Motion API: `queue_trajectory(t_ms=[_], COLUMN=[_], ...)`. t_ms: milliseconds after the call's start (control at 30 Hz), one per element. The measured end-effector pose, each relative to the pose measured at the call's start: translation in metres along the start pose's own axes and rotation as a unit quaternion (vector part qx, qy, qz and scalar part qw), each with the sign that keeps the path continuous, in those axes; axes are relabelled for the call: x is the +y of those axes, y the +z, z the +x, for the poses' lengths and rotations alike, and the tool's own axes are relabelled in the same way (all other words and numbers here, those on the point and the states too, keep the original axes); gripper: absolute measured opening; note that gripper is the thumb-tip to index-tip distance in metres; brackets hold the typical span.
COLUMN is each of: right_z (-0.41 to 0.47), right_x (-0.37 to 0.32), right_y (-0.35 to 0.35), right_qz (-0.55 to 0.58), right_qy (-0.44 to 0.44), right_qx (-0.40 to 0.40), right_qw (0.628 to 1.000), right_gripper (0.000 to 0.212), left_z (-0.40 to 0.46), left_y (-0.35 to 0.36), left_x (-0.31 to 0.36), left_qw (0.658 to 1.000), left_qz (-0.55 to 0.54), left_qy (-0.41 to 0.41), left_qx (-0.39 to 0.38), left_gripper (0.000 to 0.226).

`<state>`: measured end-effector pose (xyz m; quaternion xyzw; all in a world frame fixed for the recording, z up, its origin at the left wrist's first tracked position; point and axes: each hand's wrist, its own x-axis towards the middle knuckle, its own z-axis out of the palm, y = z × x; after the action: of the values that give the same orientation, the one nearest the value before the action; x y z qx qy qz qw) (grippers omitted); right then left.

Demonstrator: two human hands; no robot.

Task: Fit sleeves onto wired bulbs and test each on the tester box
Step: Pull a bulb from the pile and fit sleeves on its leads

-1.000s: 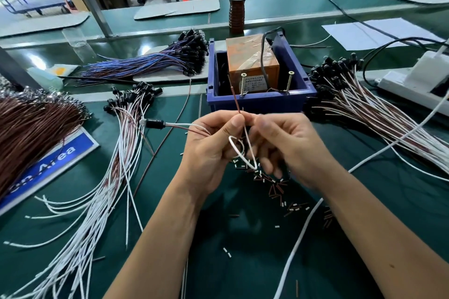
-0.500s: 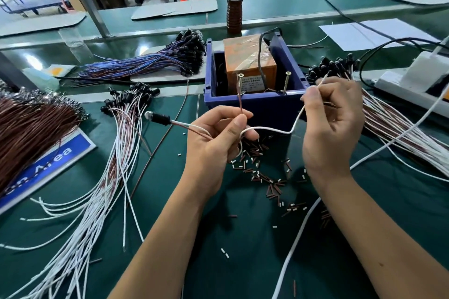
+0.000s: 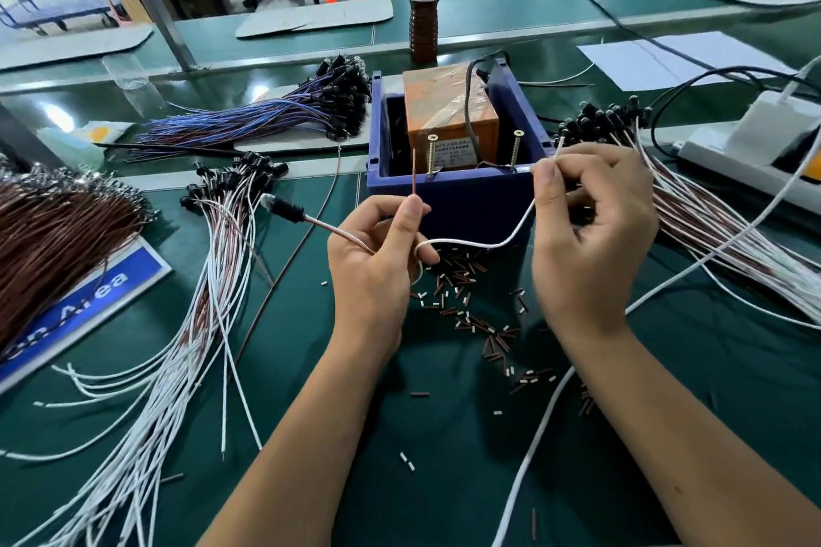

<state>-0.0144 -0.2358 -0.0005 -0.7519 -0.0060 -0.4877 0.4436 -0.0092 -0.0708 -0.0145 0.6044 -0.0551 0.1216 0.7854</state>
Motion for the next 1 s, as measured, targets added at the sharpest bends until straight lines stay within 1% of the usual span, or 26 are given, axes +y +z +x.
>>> queue_trajectory(t_ms=[67, 133, 233, 333, 633, 733, 800, 1000], right_z=[-0.0022, -0.0038, -0.0065, -0.0058, -0.0043, -0.0043, -0.0047, -0.0047], right_x=[-0.0020, -0.0033, -0.0049, -0.0042, -0.0004, 0.0001, -0.0002, -0.0014], right_y=[0.0001, 0.0001, 0.0010, 0.0016, 0.0028, 0.0030, 0.0029, 0.0022], right_qz=[0.006, 0.034, 0.062, 0.050, 0.015, 0.020, 0.019, 0.025], right_qy=[-0.024, -0.002, 0.051, 0.074, 0.075, 0.077, 0.075, 0.069], right_qx=[0.015, 0.011, 0.005, 0.005, 0.005, -0.001, -0.008, -0.019], right_qw=[1.000, 0.999, 0.997, 0.996, 0.997, 0.997, 0.997, 0.997], right_gripper=[0.017, 0.015, 0.013, 0.006, 0.009, 0.005, 0.008, 0.011], left_z=[-0.0010, -0.0018, -0.0028, -0.0038, -0.0023, -0.0018, -0.0010, -0.0027], left_y=[-0.0001, 0.0011, 0.0041, 0.0048, 0.0047, 0.0052, 0.0049, 0.0060], left_x=[0.0001, 0.0003, 0.0001, -0.0009, -0.0036, -0.0054, -0.0061, -0.0060], left_qw=[1.000, 0.999, 0.997, 0.995, 0.992, 0.992, 0.992, 0.993], left_qz=[0.011, 0.016, 0.023, 0.037, 0.037, 0.039, 0.040, 0.021], left_qy=[0.021, 0.041, 0.074, 0.091, 0.118, 0.115, 0.113, 0.114], left_qx=[0.010, 0.010, 0.006, 0.005, 0.014, 0.024, 0.028, 0.009], left_gripper=[0.008, 0.004, 0.009, 0.015, 0.025, 0.024, 0.022, 0.017])
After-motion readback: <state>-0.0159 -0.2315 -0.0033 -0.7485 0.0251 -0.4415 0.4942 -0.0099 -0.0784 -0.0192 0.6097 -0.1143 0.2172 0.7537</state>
